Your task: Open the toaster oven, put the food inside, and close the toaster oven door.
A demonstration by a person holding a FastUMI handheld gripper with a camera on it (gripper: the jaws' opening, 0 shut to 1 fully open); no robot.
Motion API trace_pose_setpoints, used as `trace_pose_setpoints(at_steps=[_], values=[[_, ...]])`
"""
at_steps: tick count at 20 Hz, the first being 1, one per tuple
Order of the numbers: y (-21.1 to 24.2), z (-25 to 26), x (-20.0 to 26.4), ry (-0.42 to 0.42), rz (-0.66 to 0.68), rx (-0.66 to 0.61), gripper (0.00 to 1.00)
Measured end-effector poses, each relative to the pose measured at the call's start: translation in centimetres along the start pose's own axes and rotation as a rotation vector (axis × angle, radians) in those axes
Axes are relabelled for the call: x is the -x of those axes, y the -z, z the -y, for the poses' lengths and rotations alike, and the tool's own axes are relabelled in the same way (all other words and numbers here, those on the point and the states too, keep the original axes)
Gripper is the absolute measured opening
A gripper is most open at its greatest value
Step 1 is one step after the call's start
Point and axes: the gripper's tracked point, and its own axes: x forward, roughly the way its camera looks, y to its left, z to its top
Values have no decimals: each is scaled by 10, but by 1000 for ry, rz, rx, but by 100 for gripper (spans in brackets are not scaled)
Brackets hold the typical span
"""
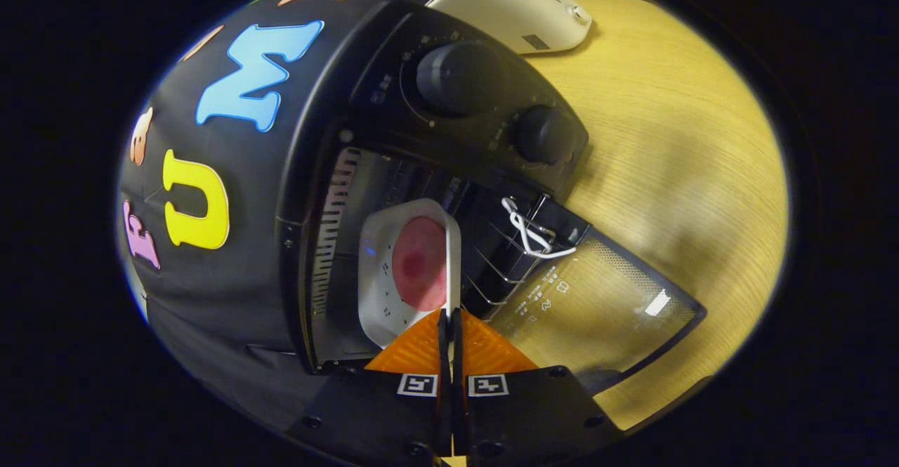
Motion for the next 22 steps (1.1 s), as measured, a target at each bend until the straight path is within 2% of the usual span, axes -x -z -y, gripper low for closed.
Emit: trace_pose_setpoints(at_steps=[4, 10, 13, 17, 20, 22], values=[[-16, -9, -15, -7, 107, -36, 3], [-12, -18, -23, -24, 127, -60, 7], [-6, -28, -20, -61, 106, -70, 10], [-1, -37, -2, -96, 49, -86, 49], [-1, -41, 16, -108, 53, -48, 79], [12, -40, 28, -116, 11, -13, 98]])
